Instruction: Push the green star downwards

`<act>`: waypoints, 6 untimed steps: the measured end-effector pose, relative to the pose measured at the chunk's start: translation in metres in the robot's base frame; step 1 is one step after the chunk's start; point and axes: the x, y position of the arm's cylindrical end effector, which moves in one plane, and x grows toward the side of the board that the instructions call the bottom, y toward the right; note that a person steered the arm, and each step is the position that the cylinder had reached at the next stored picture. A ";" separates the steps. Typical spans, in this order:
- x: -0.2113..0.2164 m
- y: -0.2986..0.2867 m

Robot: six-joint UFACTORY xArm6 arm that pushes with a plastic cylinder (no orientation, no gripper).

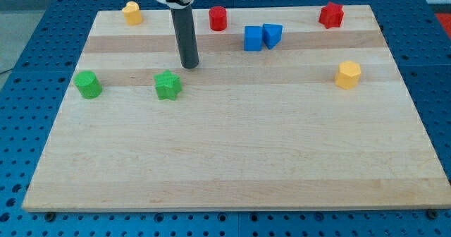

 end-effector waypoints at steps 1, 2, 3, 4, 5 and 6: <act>0.021 -0.019; 0.043 -0.037; 0.041 -0.036; 0.032 -0.038; 0.056 -0.051; 0.075 -0.057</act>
